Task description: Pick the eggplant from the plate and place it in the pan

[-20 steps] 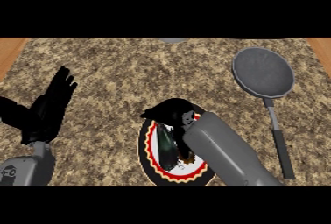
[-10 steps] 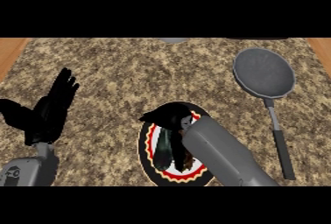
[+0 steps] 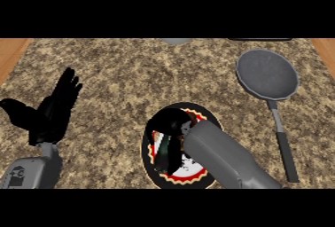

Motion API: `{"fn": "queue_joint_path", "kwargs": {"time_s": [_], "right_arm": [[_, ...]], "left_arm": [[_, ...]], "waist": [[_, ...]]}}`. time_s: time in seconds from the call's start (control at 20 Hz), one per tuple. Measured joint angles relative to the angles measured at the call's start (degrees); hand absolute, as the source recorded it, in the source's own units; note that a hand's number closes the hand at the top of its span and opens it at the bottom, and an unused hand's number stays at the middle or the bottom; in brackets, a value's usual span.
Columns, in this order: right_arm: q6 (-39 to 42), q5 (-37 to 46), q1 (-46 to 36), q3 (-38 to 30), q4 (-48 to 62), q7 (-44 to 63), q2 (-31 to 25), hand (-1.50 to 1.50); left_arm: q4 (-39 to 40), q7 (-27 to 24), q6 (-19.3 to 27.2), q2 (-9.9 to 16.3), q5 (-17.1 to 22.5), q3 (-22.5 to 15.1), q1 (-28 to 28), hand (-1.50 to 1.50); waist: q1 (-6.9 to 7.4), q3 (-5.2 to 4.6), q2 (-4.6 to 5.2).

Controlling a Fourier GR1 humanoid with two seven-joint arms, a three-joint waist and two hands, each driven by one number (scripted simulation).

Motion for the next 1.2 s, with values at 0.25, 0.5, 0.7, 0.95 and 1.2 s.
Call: {"fn": "queue_joint_path", "kwargs": {"time_s": [0.25, 0.5, 0.7, 0.95, 1.2], "right_arm": [[-3.2, -2.9, -0.1, 2.3, -0.8, 0.3, -0.3, 1.50], [-6.8, -5.4, -0.5, 1.8, 0.9, 2.7, 0.2, 1.50], [-12.8, -4.5, -2.3, -4.4, 4.6, 15.4, -0.4, 1.50], [-23.1, 0.4, -6.0, -8.4, 5.8, 31.5, -0.9, 1.50], [-29.6, 9.2, -10.8, -6.7, 1.4, 42.0, -3.3, 1.50]], "left_arm": [[-1.1, 1.1, -0.9, 0.3, 0.2, 0.2, 0.4, 0.00], [-0.8, 0.1, -1.3, 0.0, 0.2, 0.6, 1.4, 0.00], [-1.0, 0.4, -0.7, 0.2, 0.2, 1.2, 1.4, 0.00], [-1.3, 0.7, -0.9, 0.6, 0.4, 1.7, 1.8, 0.00], [-1.0, 0.7, -0.7, 0.4, 0.2, 1.7, 1.9, 0.00]], "waist": [[0.04, -0.01, -0.07], [0.16, 0.08, -0.09], [-0.79, 0.03, -0.16], [-1.21, -0.06, -0.15], [-1.73, -0.08, -0.34]]}}
